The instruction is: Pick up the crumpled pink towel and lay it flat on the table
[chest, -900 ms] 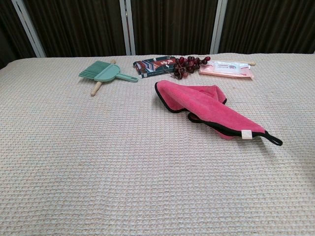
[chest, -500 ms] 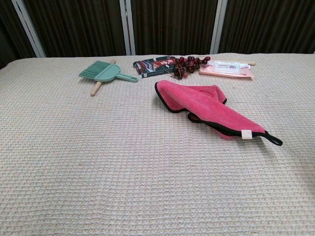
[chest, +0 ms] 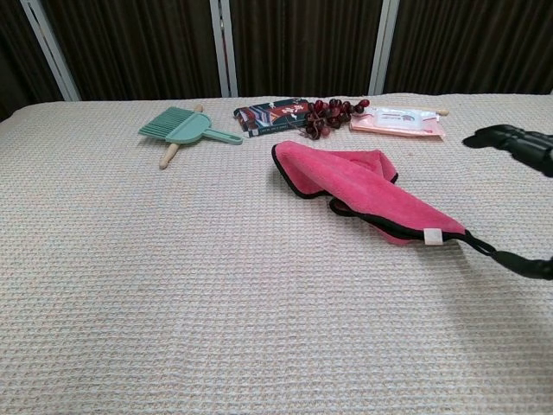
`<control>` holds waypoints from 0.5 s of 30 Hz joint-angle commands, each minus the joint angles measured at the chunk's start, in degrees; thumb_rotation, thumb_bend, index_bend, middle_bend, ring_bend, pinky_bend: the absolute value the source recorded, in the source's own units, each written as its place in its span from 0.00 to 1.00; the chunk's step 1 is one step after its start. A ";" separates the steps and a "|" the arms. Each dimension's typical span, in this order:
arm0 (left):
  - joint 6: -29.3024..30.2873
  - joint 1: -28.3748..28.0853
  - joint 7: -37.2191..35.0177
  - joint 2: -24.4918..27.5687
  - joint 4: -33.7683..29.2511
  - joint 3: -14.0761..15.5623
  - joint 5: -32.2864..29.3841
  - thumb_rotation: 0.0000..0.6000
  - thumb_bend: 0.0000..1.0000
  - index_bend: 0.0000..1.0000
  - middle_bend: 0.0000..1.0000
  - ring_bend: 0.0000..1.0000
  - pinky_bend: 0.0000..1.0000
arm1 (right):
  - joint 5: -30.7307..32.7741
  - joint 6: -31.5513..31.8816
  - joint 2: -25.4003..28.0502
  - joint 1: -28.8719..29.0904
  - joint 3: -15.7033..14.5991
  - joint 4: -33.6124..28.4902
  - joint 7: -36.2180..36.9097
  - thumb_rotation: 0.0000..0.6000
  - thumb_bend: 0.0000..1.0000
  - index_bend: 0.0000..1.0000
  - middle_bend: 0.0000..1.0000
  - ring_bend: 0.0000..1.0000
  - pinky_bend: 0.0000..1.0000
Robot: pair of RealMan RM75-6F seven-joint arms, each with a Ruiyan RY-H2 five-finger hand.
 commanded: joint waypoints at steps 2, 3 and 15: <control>0.34 0.07 0.30 -0.41 0.46 -0.25 0.21 1.00 0.02 0.00 0.00 0.00 0.00 | 4.55 -3.13 -5.58 2.34 3.46 3.26 -4.07 1.00 0.26 0.16 0.00 0.00 0.00; 0.51 0.09 0.33 -0.48 0.55 -0.37 0.24 1.00 0.02 0.00 0.00 0.00 0.00 | 5.32 -3.50 -6.39 2.61 3.92 3.85 -4.53 1.00 0.26 0.16 0.00 0.00 0.00; 1.62 0.61 -0.41 -1.12 1.22 -0.89 0.60 1.00 0.02 0.00 0.00 0.00 0.00 | 13.38 -7.17 -13.79 5.49 8.30 12.62 -6.49 1.00 0.26 0.16 0.00 0.00 0.00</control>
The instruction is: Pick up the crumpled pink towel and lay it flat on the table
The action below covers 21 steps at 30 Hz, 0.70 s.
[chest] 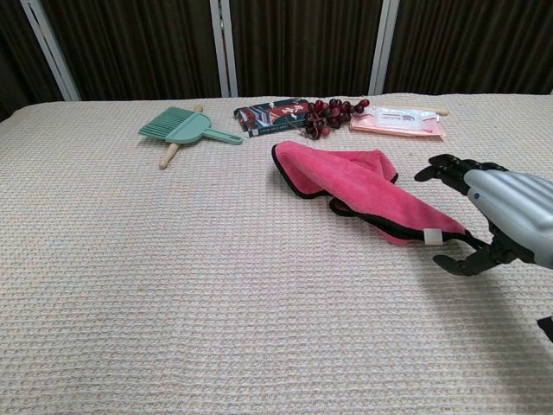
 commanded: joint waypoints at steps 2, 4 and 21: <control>0.16 0.11 0.25 -0.26 0.23 0.04 0.33 1.00 0.02 0.00 0.00 0.00 0.00 | 1.51 -0.90 -1.72 0.77 1.00 2.77 0.78 1.00 0.26 0.16 0.00 0.00 0.00; 0.22 0.17 0.57 -0.48 0.47 0.13 0.58 1.00 0.02 0.00 0.00 0.00 0.00 | 1.90 -1.13 -2.22 0.97 1.16 3.91 1.25 1.00 0.26 0.16 0.00 0.00 0.00; 0.19 0.40 1.58 -1.41 0.88 0.03 1.35 1.00 0.02 0.00 0.00 0.00 0.00 | 3.12 -1.72 -6.86 4.80 4.09 15.02 3.49 1.00 0.33 0.21 0.00 0.00 0.00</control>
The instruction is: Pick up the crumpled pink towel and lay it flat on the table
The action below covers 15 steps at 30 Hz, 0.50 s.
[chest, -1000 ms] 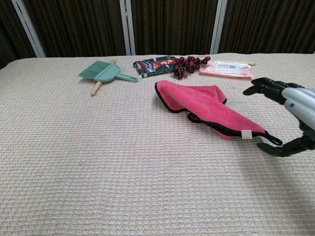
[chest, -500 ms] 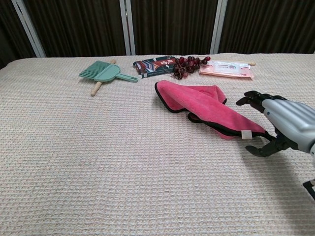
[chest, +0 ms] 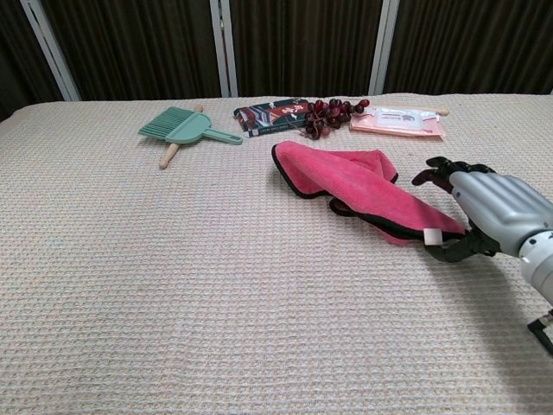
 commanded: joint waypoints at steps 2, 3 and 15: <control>0.21 0.04 -0.07 -0.08 0.03 -0.09 0.26 1.00 0.02 0.00 0.00 0.00 0.00 | -0.10 0.71 0.07 0.34 0.57 0.41 0.80 1.00 0.36 0.21 0.00 0.00 0.00; 0.27 0.06 -0.08 -0.09 0.02 -0.08 0.38 1.00 0.02 0.00 0.00 0.00 0.00 | -0.18 0.93 0.27 0.34 0.60 0.29 0.94 1.00 0.38 0.21 0.00 0.00 0.00; 1.02 0.49 0.07 0.01 -0.42 0.17 1.73 1.00 0.02 0.00 0.00 0.00 0.00 | 0.62 1.86 2.76 -0.50 -0.07 -1.79 0.98 1.00 0.45 0.21 0.00 0.00 0.00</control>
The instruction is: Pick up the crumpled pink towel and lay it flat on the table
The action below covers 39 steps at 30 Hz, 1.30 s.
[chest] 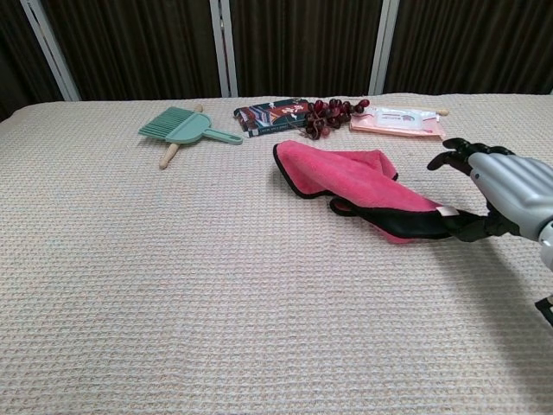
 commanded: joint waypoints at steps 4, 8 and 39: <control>0.17 0.18 -0.02 0.14 -0.35 0.10 0.33 1.00 0.02 0.00 0.00 0.00 0.00 | 1.66 -0.87 1.07 -0.75 -0.78 -0.57 -0.18 1.00 0.45 0.21 0.00 0.00 0.00; -0.04 0.22 0.18 0.14 -0.50 0.27 0.55 1.00 0.02 0.00 0.00 0.00 0.00 | 1.97 -0.50 1.08 -1.00 -0.86 -0.74 0.21 1.00 0.45 0.30 0.02 0.00 0.00; -0.48 0.17 0.35 -0.27 -0.18 0.01 0.94 1.00 0.02 0.00 0.00 0.00 0.00 | -1.64 2.38 4.14 1.31 1.64 -11.05 -0.15 1.00 0.46 0.60 0.19 0.00 0.00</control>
